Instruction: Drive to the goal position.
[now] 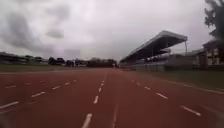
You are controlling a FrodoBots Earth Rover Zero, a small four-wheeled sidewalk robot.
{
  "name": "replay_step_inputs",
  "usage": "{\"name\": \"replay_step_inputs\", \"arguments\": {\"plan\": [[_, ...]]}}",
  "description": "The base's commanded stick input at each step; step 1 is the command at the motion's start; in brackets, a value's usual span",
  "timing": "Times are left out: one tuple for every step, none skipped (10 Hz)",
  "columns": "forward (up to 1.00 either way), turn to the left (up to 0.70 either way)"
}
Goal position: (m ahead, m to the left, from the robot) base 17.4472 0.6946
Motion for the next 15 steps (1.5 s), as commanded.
{"name": "replay_step_inputs", "arguments": {"plan": [[0.5,0.0],[0.5,0.0],[0.5,0.0],[0.5,0.0],[0.5,0.0],[0.5,0.0],[0.5,0.0],[0.5,0.0],[0.5,0.0],[0.5,0.0],[0.5,0.0],[0.5,0.0],[0.5,0.0],[0.5,0.0],[0.5,0.0]]}}
